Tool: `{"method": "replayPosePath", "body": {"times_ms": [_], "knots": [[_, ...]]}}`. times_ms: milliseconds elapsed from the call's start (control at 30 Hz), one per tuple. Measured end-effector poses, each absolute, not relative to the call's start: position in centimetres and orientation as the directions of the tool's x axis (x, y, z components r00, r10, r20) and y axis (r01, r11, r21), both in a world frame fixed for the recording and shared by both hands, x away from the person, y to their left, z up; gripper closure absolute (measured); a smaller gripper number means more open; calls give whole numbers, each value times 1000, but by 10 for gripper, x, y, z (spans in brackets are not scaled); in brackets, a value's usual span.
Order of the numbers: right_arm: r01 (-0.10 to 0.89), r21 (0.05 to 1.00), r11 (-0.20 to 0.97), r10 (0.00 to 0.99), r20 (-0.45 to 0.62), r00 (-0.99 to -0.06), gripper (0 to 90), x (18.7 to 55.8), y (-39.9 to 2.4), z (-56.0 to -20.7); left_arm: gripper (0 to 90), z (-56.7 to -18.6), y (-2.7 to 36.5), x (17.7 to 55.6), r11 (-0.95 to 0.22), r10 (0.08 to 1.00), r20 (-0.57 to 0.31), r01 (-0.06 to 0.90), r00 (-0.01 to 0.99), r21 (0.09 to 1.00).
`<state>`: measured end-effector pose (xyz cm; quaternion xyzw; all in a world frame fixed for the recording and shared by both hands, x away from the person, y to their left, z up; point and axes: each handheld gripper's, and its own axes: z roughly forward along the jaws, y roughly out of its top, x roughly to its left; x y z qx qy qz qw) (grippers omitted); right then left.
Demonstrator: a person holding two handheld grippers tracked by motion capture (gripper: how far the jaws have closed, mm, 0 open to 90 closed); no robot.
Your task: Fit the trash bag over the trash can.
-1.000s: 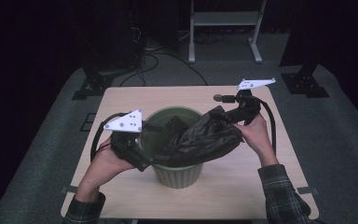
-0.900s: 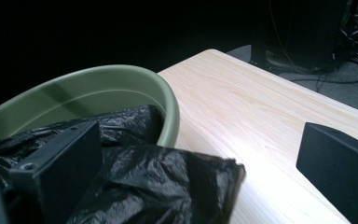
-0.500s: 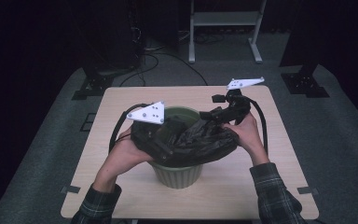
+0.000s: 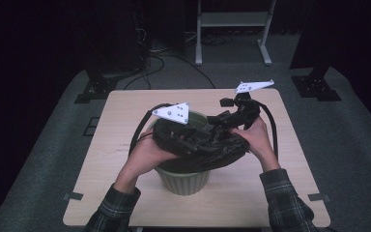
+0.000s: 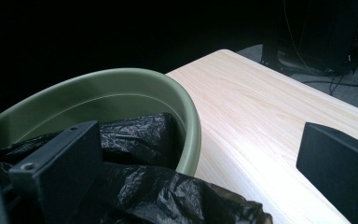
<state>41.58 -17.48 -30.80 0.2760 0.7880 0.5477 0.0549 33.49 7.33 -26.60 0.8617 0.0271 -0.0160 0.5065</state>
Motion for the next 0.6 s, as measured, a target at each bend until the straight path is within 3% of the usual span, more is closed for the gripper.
{"method": "replayPosePath", "body": {"times_ms": [167, 300, 600], "knots": [[374, 894, 246, 499, 213, -840, 0, 414, -179, -306, 675, -268, 71, 338, -510, 16, -87, 83, 996, 856], [370, 897, 241, 501, 212, -839, 0, 411, -184, -305, 900, -269, 71, 336, -531, 8, -86, 77, 996, 844], [369, 901, 228, 517, 209, -830, 0, 401, -206, -301, 900, -267, 87, 339, -510, 70, -80, 105, 994, 854]]}}
